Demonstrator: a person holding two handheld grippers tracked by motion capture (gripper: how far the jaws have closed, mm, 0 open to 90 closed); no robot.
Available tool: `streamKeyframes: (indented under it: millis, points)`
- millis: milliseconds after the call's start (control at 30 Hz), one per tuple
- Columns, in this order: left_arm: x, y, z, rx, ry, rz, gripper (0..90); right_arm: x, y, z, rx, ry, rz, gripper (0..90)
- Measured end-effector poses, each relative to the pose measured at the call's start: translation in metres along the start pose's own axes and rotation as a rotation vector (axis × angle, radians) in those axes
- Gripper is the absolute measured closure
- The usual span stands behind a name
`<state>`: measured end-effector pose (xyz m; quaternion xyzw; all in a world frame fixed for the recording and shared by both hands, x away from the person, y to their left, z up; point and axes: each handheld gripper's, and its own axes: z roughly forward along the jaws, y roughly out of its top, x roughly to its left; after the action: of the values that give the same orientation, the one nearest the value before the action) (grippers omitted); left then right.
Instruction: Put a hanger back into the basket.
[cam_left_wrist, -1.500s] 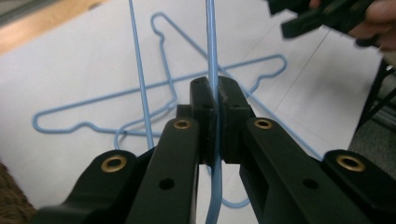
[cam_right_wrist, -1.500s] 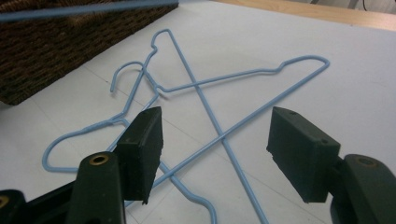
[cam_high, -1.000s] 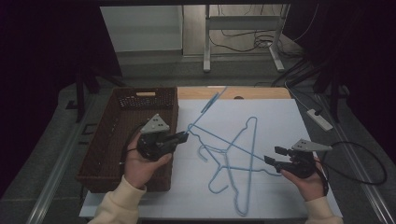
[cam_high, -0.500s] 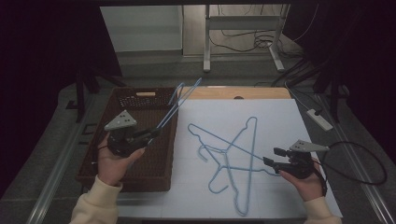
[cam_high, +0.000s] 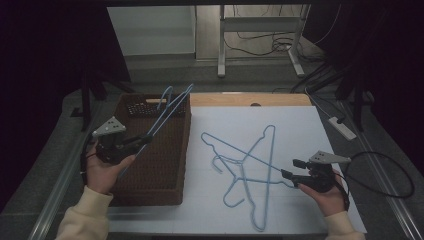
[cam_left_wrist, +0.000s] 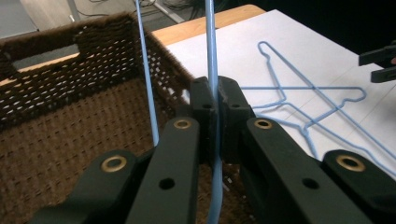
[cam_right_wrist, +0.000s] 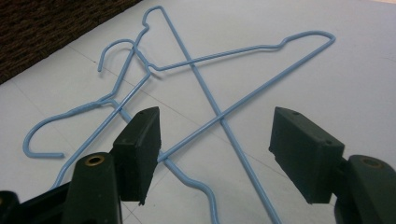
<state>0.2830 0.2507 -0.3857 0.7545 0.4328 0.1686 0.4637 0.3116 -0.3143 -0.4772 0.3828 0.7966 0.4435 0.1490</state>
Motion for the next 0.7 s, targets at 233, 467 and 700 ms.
streamKeyframes:
  millis: [233, 467, 700]
  points:
    - [0.017, -0.009, 0.000, 0.020, 0.020, -0.036, 86.4, -0.001, -0.002, -0.001, -0.001, -0.005, 0.010, 32.3]
    - [0.023, -0.012, -0.008, 0.009, 0.028, -0.044, 86.4, 0.000, -0.002, 0.000, 0.002, -0.005, 0.008, 31.8]
    - [0.025, -0.017, -0.013, 0.014, -0.012, -0.037, 86.4, 0.001, -0.002, 0.001, 0.005, -0.003, 0.007, 31.7]
